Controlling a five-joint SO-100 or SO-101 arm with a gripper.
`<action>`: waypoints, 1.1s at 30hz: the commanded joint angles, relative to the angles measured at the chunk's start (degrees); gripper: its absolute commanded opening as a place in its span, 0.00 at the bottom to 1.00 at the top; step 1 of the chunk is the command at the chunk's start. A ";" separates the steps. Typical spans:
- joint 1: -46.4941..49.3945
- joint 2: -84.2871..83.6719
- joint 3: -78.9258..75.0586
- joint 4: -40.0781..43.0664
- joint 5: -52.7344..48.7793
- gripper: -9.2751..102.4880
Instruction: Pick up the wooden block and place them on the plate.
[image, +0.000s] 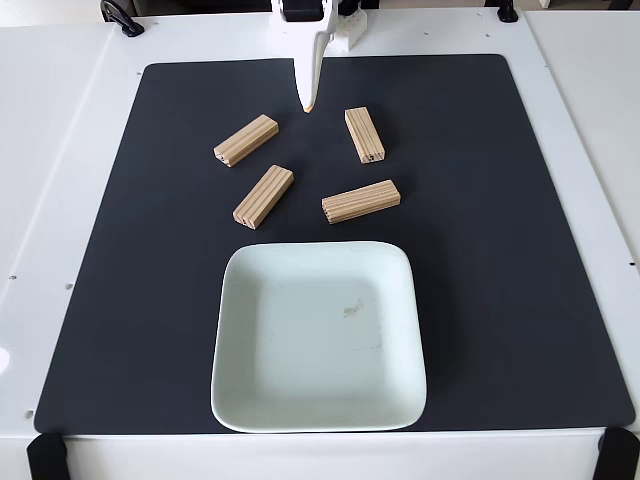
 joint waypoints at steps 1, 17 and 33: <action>-0.18 0.09 -1.23 -0.53 0.35 0.08; -0.18 0.09 -1.23 -0.53 0.35 0.08; 0.35 0.09 -1.23 -0.53 0.26 0.08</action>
